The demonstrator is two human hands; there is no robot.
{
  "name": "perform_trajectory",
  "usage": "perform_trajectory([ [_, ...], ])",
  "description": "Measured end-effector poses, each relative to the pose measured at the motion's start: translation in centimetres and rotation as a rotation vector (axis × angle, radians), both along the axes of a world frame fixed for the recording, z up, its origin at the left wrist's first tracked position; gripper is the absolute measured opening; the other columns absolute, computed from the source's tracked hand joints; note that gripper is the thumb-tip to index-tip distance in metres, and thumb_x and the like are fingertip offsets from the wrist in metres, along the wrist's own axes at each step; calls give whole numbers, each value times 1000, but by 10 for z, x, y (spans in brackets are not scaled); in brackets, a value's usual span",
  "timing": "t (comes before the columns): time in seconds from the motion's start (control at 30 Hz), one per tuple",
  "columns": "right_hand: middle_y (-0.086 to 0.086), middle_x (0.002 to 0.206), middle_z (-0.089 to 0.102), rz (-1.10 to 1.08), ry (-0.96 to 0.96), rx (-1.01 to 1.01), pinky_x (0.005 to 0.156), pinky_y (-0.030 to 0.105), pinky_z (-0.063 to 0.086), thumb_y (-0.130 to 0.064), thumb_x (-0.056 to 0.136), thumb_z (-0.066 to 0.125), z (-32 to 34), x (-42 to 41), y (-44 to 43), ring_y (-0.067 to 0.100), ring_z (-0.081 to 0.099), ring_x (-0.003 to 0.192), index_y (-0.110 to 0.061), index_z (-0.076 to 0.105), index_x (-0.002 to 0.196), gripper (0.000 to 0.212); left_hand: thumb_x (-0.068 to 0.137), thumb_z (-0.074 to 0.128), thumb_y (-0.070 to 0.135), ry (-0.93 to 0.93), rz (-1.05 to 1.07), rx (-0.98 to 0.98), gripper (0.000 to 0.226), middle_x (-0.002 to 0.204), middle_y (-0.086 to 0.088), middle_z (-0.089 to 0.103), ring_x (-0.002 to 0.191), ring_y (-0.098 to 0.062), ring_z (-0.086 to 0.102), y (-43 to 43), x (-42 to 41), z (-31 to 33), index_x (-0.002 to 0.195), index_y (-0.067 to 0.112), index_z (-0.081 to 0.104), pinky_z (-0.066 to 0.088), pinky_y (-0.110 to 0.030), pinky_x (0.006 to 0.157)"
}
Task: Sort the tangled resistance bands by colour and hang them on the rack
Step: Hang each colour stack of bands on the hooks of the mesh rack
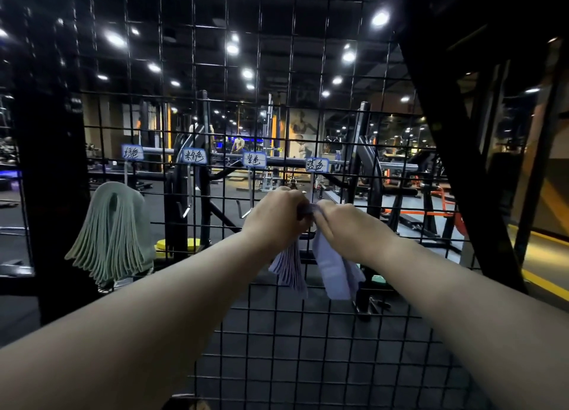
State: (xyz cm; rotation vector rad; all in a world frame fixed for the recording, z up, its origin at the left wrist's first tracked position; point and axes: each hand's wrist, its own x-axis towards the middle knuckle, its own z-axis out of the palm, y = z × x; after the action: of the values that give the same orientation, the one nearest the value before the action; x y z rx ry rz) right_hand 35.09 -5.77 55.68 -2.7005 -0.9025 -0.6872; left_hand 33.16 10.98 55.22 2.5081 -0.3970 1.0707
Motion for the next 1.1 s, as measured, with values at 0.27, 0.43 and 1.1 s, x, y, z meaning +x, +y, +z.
perform_trajectory([
  [0.27,5,101,65,32,31,3,79,43,53,-47,107,26,-1,-2,-4,25,64,91,-19,50,112,38,92,71,31,114,-203,-92,38,109,10,62,84,3,56,22,8,-1,129,20,68,39,-1,75],
  [0.43,1,95,62,26,25,16,68,39,50,-41,108,26,2,0,-3,17,62,80,-20,49,112,31,95,65,34,4,-158,2,24,98,6,64,80,-10,60,17,8,0,114,22,74,56,-33,80],
  [1.1,12,106,63,-191,-223,0,52,32,45,-6,101,46,-37,6,17,30,70,80,-8,40,130,30,96,64,34,-121,-81,-112,19,113,9,66,96,-14,66,8,8,-23,110,26,75,58,-39,77],
])
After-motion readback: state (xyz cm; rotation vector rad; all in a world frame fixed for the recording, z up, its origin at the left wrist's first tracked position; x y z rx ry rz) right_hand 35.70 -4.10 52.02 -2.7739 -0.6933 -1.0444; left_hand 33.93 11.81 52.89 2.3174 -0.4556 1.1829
